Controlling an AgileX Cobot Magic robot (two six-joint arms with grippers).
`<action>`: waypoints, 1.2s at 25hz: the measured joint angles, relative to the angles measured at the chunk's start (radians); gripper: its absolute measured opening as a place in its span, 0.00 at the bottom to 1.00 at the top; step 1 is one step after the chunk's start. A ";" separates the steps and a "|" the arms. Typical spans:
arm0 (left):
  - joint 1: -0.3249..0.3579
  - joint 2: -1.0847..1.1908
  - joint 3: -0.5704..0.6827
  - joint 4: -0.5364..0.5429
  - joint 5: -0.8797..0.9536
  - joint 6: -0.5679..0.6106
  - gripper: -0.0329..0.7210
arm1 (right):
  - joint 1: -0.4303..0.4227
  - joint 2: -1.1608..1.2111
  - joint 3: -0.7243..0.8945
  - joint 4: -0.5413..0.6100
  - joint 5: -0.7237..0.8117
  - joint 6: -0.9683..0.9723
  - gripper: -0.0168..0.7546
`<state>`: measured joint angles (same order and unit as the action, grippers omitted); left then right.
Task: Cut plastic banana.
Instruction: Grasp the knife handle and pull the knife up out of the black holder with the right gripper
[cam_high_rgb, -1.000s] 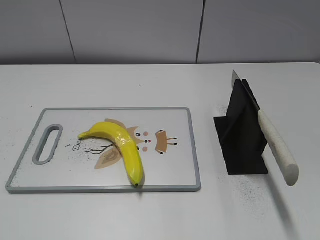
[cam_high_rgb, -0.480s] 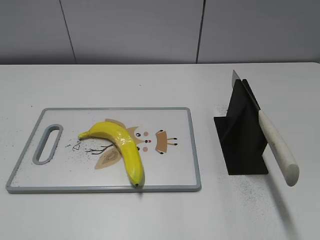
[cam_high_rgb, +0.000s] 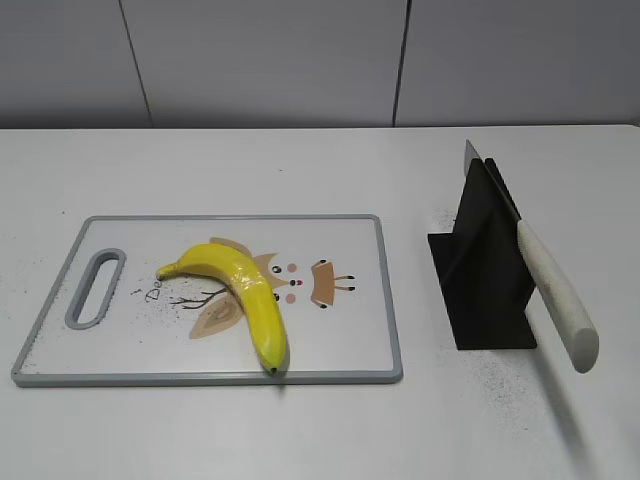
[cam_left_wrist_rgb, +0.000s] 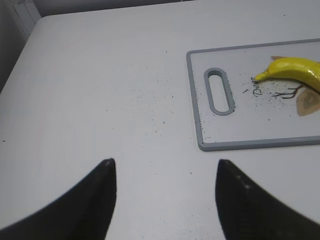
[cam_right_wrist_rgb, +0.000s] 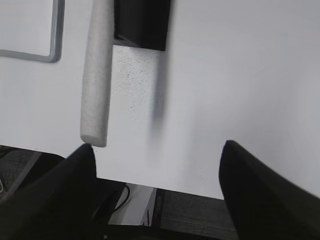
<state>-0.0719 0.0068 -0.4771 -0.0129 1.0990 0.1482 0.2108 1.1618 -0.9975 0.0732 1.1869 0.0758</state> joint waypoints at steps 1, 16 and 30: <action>0.000 0.000 0.000 0.000 0.000 0.000 0.82 | 0.016 0.025 -0.011 0.000 -0.001 0.000 0.77; 0.000 0.000 0.000 0.000 -0.002 0.000 0.82 | 0.220 0.379 -0.052 -0.023 -0.087 0.217 0.70; 0.000 0.000 0.000 -0.001 -0.002 0.000 0.82 | 0.217 0.461 -0.052 -0.020 -0.087 0.274 0.24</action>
<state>-0.0719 0.0068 -0.4771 -0.0137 1.0971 0.1482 0.4281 1.6229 -1.0495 0.0529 1.1000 0.3501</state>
